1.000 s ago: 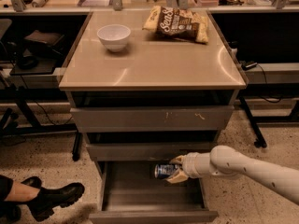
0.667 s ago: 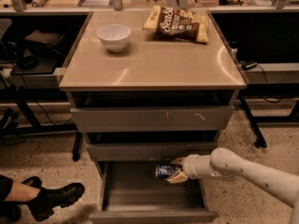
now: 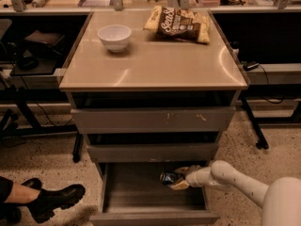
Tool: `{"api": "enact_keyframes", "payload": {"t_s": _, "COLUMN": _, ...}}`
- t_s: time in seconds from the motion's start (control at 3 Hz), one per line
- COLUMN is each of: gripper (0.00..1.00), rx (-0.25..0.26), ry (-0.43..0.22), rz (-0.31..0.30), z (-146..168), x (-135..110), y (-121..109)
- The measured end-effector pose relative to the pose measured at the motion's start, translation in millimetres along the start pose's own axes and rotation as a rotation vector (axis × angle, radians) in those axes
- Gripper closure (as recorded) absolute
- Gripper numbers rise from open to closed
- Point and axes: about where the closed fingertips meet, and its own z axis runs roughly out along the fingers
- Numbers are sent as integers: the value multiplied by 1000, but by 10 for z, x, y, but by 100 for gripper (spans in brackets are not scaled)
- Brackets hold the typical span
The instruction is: Place pepsi can into bottom drawer
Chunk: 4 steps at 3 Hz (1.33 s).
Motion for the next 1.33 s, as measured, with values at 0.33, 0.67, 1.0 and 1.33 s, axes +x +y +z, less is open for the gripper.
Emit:
{"api": "enact_keyframes", "payload": {"t_s": 0.33, "gripper": 100, "rx": -44, "ry": 31, "rz": 62, "z": 230, "x": 464, "y": 164}}
{"api": "enact_keyframes", "payload": {"t_s": 0.67, "gripper": 100, "rx": -80, "ry": 68, "rz": 125, "z": 335, "x": 934, "y": 367}}
{"api": "enact_keyframes", "payload": {"t_s": 1.0, "gripper": 81, "rx": -82, "ry": 70, "rz": 128, "z": 348, "x": 966, "y": 387}}
{"api": "enact_keyframes", "payload": {"t_s": 1.33, "gripper": 58, "rx": -82, "ry": 70, "rz": 128, "z": 349, "x": 966, "y": 387}}
